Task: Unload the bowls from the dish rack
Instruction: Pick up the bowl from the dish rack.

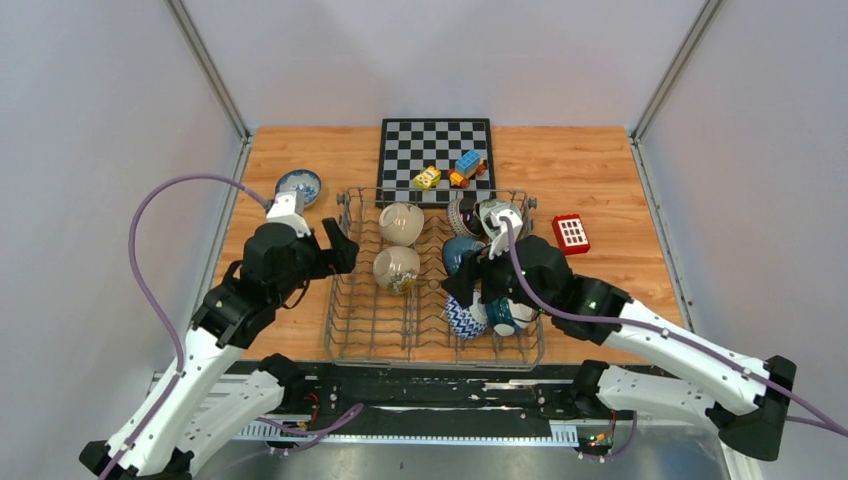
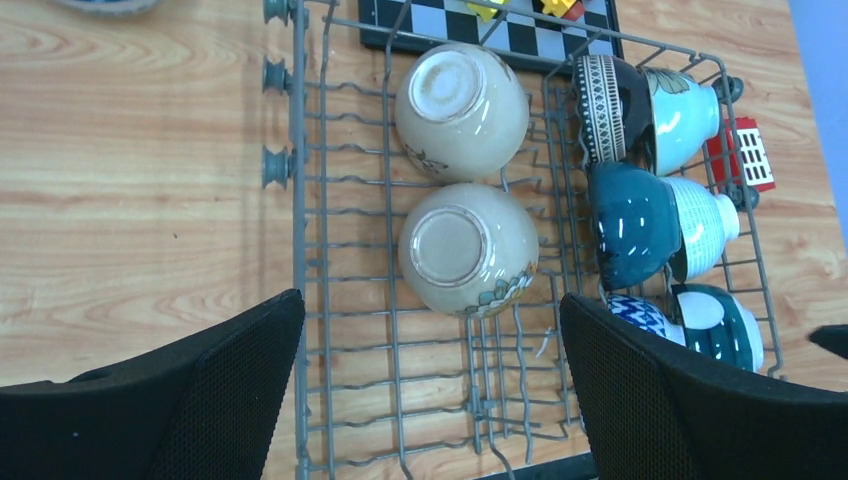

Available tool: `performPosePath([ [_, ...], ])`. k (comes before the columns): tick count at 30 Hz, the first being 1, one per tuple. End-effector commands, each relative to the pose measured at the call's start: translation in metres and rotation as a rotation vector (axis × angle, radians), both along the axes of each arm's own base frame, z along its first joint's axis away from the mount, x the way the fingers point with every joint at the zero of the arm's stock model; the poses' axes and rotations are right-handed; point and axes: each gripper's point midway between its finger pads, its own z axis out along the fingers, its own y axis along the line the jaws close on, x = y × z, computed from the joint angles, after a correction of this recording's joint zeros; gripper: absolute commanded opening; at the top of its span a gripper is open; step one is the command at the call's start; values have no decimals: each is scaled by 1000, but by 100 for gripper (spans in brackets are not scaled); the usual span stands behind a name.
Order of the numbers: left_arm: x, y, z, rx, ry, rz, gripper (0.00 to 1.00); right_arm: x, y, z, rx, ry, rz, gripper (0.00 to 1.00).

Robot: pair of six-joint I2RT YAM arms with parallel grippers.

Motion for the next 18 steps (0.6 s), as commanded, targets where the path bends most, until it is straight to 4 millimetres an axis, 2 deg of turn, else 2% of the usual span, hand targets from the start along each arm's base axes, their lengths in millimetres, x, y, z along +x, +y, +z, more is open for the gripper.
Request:
performPosePath([
  [1, -20, 6, -25, -40, 58, 24, 100, 5, 33, -1, 155, 76, 10, 73],
  [5, -28, 9, -49, -84, 67, 44, 100, 14, 50, -20, 151, 124, -7, 71],
  [10, -34, 8, -62, -134, 54, 42, 100, 23, 75, -22, 205, 148, 8, 70],
  [13, -39, 5, -66, -127, 67, 10, 100, 37, 81, -32, 214, 182, -39, 70],
  [18, -47, 7, -72, -127, 115, 13, 100, 65, 78, -51, 200, 219, -148, 73],
])
